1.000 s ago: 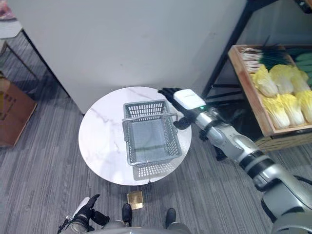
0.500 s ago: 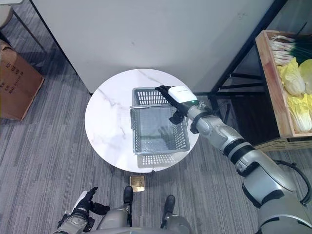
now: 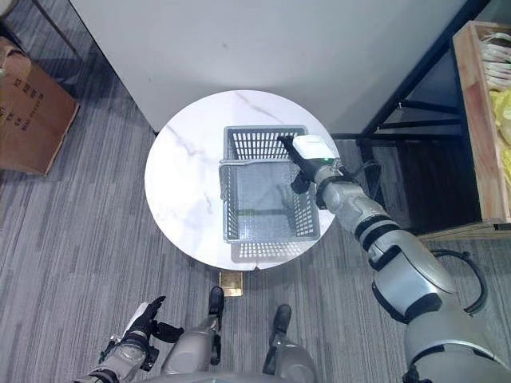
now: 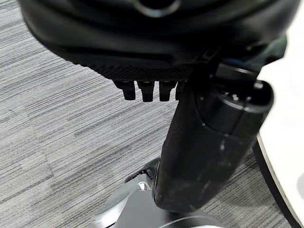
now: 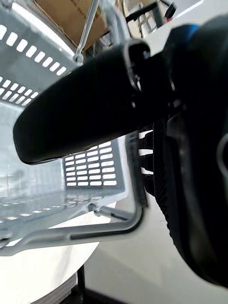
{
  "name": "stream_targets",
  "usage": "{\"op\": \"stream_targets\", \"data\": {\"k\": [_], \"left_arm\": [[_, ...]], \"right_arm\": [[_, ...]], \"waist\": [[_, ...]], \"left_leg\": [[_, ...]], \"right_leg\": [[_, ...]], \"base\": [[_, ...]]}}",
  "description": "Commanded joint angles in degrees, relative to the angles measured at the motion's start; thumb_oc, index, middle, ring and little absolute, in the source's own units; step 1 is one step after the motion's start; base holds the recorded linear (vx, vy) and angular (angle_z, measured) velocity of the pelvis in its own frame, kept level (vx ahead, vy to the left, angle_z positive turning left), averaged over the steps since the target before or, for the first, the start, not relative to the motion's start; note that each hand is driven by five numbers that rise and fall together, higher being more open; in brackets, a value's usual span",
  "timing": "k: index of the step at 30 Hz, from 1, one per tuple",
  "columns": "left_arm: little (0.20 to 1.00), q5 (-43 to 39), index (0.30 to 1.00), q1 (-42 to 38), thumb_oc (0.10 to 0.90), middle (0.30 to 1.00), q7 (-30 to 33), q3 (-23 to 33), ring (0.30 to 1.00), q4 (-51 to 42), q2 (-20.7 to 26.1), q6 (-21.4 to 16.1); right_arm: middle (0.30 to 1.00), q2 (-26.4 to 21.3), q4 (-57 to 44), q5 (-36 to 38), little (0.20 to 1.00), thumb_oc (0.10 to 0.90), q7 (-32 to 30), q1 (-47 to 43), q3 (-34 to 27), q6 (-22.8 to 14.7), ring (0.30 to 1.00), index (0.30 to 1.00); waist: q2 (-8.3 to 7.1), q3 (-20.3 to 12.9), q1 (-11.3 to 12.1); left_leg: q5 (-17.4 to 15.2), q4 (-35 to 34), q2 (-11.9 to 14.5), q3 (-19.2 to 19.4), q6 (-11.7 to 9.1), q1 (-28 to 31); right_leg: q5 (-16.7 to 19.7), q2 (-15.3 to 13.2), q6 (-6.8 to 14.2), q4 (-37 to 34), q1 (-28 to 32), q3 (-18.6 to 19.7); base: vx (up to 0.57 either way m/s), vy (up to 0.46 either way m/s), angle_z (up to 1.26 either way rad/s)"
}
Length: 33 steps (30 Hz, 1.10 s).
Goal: Get the vegetables into the basket
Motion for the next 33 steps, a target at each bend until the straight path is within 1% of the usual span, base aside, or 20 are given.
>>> {"op": "stream_targets", "data": {"k": [1,7,10,11,12,13,14,15,18,19,22,23,24,25,26,27,28,31,32,33], "left_arm": [[1.000,-0.7,1.000,-0.9,0.900,1.000,0.9,-3.4,1.000,1.9,0.9,-0.8],[1.000,-0.3,1.000,-0.8,0.900,1.000,0.8,-3.8,1.000,2.1,0.5,-0.6],[1.000,0.1,1.000,-0.5,0.900,1.000,0.6,-3.2,1.000,2.3,0.5,-0.5],[1.000,0.3,1.000,-0.3,0.900,1.000,0.6,-2.5,1.000,2.3,0.6,-0.3],[1.000,0.5,1.000,0.0,0.900,1.000,0.5,-2.2,1.000,2.3,0.5,-0.2],[1.000,1.0,1.000,0.4,0.900,1.000,0.3,-1.0,1.000,2.4,0.6,0.1],[1.000,1.0,1.000,0.4,0.900,1.000,0.3,-1.1,1.000,2.4,0.6,0.1],[1.000,1.3,1.000,0.7,0.900,1.000,0.3,-0.6,1.000,2.4,0.5,0.1],[1.000,2.2,1.000,1.7,0.900,1.000,-0.2,1.2,1.000,2.9,0.2,0.8],[1.000,3.0,1.000,2.4,0.900,1.000,-0.7,2.6,1.000,3.3,0.1,1.1],[1.000,4.1,1.000,3.4,0.900,1.000,-1.3,4.1,1.000,3.8,0.1,1.4],[1.000,4.1,1.000,3.4,0.900,1.000,-1.3,4.0,1.000,3.8,0.1,1.4],[1.000,4.7,1.000,4.0,0.900,1.000,-1.8,4.9,1.000,4.0,0.1,1.5],[1.000,5.3,1.000,4.4,0.900,1.000,-1.9,5.2,1.000,4.0,0.1,1.4],[1.000,5.7,1.000,4.6,0.900,1.000,-2.1,5.3,1.000,4.2,0.0,1.5],[1.000,6.0,1.000,4.8,0.900,1.000,-2.2,5.5,1.000,4.3,-0.1,1.4],[1.000,6.8,1.000,5.2,0.900,1.000,-2.3,6.1,1.000,4.4,-0.2,1.4],[1.000,7.4,1.000,5.7,0.900,1.000,-2.3,6.4,1.000,4.4,-0.4,1.2],[1.000,7.7,1.000,5.7,0.900,1.000,-2.4,6.7,1.000,4.2,-0.4,1.1],[1.000,7.7,1.000,5.7,0.900,1.000,-2.4,6.6,1.000,4.2,-0.4,1.1]], "right_arm": [[0.300,0.4,2.4,1.5,0.300,0.400,-3.8,-9.6,-0.1,-0.8,0.300,0.300],[0.300,1.0,3.5,0.8,0.300,0.400,-3.8,-8.6,-0.4,-0.5,0.300,0.300],[0.300,-0.9,-0.6,0.1,0.300,0.400,-3.3,-7.5,0.1,-0.7,0.300,0.300],[0.300,-3.2,-6.8,-0.4,0.300,0.400,-2.8,-6.3,0.3,-1.2,0.300,0.300],[0.300,-4.9,-10.3,-0.7,0.300,0.400,-2.6,-5.0,0.2,-1.5,0.300,0.300],[0.300,-8.0,-17.0,-0.9,0.300,0.400,-2.3,-3.4,-0.3,-2.5,0.300,0.300],[0.300,-8.3,-17.6,-0.9,0.300,0.400,-2.1,-3.1,-0.6,-2.2,0.300,0.300],[0.300,-9.9,-20.8,-0.7,0.300,0.400,-1.8,-1.5,-1.4,-2.9,0.300,0.300],[0.300,-14.2,-31.6,2.6,0.300,0.400,-0.3,6.1,-6.5,-4.9,0.300,0.300],[0.300,-17.1,-36.8,3.2,0.300,0.400,0.8,11.0,-9.4,-5.9,0.300,0.300],[0.300,-21.6,-42.3,4.3,0.300,0.400,2.5,17.9,-13.4,-7.1,0.300,0.300],[0.330,-21.6,-42.4,4.3,0.330,0.422,2.5,18.0,-13.5,-7.1,0.330,0.330],[0.341,-23.8,-46.5,4.7,0.341,0.429,3.2,22.5,-16.9,-7.8,0.341,0.341],[0.330,-24.3,-46.9,4.8,0.330,0.422,3.5,24.3,-18.1,-8.2,0.330,0.330],[0.300,-25.3,-48.0,4.6,0.300,0.400,3.6,27.0,-20.0,-8.3,0.300,0.300],[0.300,-25.6,-48.9,4.6,0.300,0.400,3.7,28.9,-21.3,-8.5,0.300,0.300],[0.300,-26.4,-50.2,4.1,0.300,0.400,3.6,32.5,-23.9,-8.8,0.300,0.300],[0.300,-25.5,-52.0,3.8,0.300,0.400,3.4,39.2,-28.6,-9.1,0.300,0.300],[0.300,-24.6,-52.3,3.1,0.300,0.400,2.9,43.1,-31.1,-9.1,0.300,0.300],[0.300,-24.6,-52.5,3.0,0.300,0.400,2.9,43.5,-31.5,-9.1,0.300,0.300]], "waist": [[-1.92,-1.4,0.8],[-1.88,-1.7,0.7],[-1.96,-2.2,0.2],[-2.06,-2.5,-0.4],[-2.12,-2.7,-0.7],[-2.31,-3.2,-1.5],[-2.28,-3.1,-1.3],[-2.32,-3.4,-1.7],[-2.31,-4.2,-3.1],[-2.36,-4.8,-3.8],[-2.26,-5.7,-4.8],[-2.27,-5.6,-4.7],[-2.18,-6.1,-5.5],[-2.11,-6.4,-5.8],[-2.08,-6.6,-6.0],[-2.14,-6.7,-6.2],[-2.10,-6.9,-7.1],[-2.16,-7.3,-8.0],[-2.23,-7.3,-9.0],[-2.28,-7.4,-8.8]], "left_leg": [[0.3,0.2,4.1,0.1,-2.6,0.2],[-0.1,0.3,4.1,0.1,-2.6,0.8],[-0.5,0.3,4.0,0.4,-2.5,1.6],[-0.9,0.4,4.0,0.6,-2.5,2.2],[-1.2,0.4,4.0,0.8,-2.5,2.6],[-1.4,0.4,4.0,1.2,-2.4,3.2],[-1.5,0.4,4.0,1.2,-2.4,3.3],[-1.7,0.4,4.1,1.4,-2.4,3.7],[-2.2,0.4,4.1,2.1,-2.3,5.0],[-2.6,0.4,4.1,2.5,-2.2,5.9],[-3.2,0.4,3.9,3.0,-2.1,6.9],[-3.2,0.4,3.9,3.0,-2.1,6.9],[-3.5,0.5,3.7,3.4,-2.0,7.6],[-3.7,0.5,3.6,3.7,-2.0,7.9],[-3.9,0.5,3.6,4.0,-1.9,8.3],[-4.1,0.5,3.5,4.3,-1.8,8.7],[-4.6,0.7,3.3,5.0,-1.6,9.4],[-5.6,1.3,2.9,6.3,-1.1,10.5],[-6.4,2.3,2.5,7.0,-0.8,10.7],[-6.5,2.4,2.5,7.0,-0.7,10.6]], "right_leg": [[3.3,-4.9,5.0,0.9,-1.1,1.4],[3.2,-5.0,4.9,0.7,-0.4,1.4],[2.9,-5.0,4.9,0.7,0.2,1.6],[2.7,-5.1,4.9,0.9,0.5,1.9],[2.6,-5.1,4.9,0.9,0.7,2.1],[2.5,-5.1,4.9,1.0,1.0,2.2],[2.5,-5.1,5.0,1.0,1.1,2.2],[2.4,-5.2,5.0,1.0,1.4,2.2],[2.1,-5.4,5.1,1.2,2.0,2.5],[2.0,-5.6,5.2,1.1,2.7,2.7],[1.8,-5.7,5.3,1.1,3.4,2.9],[1.8,-5.7,5.3,1.1,3.4,2.9],[1.7,-5.9,5.5,1.2,3.8,3.0],[1.7,-6.0,5.6,1.2,4.0,3.1],[1.7,-6.1,5.7,1.2,4.2,3.3],[1.7,-6.2,5.8,1.3,4.3,3.4],[1.8,-6.5,6.1,1.8,4.3,3.9],[1.9,-6.9,6.6,2.8,4.1,5.1],[2.2,-7.4,6.9,3.4,4.0,6.0],[2.2,-7.4,7.0,3.4,4.0,6.1]], "base": [[0.00,0.000,0.00],[0.01,0.001,0.00],[0.00,0.000,0.00],[0.03,0.019,-0.04],[0.05,0.024,-0.01],[0.03,0.012,0.00],[0.03,0.011,0.06],[0.00,0.000,0.00],[0.04,0.022,-0.07],[0.06,0.025,-0.05],[0.03,0.020,-0.12],[0.03,0.031,-0.12],[0.03,0.033,-0.12],[0.05,0.054,-0.10],[0.03,0.044,-0.12],[0.03,0.077,-0.17],[0.02,0.080,-0.26],[0.01,0.106,-0.27],[0.00,0.103,-0.28],[-0.01,0.116,-0.24]]}}
